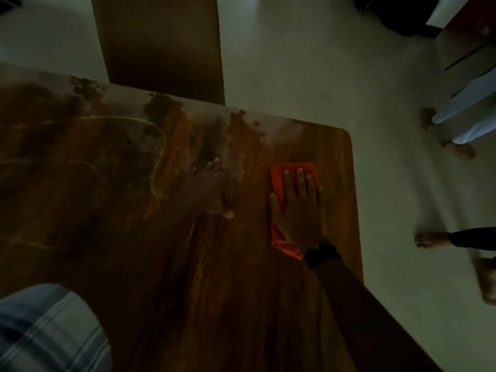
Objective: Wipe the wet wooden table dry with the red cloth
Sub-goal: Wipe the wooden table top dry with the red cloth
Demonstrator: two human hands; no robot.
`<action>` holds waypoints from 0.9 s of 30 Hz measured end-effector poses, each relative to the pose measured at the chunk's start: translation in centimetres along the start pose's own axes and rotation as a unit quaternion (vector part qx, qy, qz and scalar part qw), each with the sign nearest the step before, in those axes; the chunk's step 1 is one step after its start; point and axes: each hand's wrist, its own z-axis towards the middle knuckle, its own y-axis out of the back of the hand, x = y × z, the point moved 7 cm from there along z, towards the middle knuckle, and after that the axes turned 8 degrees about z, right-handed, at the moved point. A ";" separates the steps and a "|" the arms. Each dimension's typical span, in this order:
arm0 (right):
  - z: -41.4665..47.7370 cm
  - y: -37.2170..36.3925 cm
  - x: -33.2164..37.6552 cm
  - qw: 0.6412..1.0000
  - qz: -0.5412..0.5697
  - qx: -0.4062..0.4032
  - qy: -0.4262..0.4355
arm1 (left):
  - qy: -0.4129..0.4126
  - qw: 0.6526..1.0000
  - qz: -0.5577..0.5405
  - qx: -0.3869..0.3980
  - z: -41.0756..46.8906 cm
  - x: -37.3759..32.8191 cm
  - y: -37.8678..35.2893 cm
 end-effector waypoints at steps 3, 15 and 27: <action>6.3 0.8 -0.6 1.000 0.012 -0.013 -0.013 | 0.002 1.000 -0.008 -0.003 -0.1 0.2 -0.3; 14.6 -0.4 7.5 0.999 0.018 0.000 0.047 | 0.001 1.000 -0.018 -0.009 -0.1 0.5 -0.4; 13.5 2.7 -3.9 0.998 0.035 -0.019 -0.053 | 0.008 0.997 -0.074 -0.013 -0.2 1.3 -1.1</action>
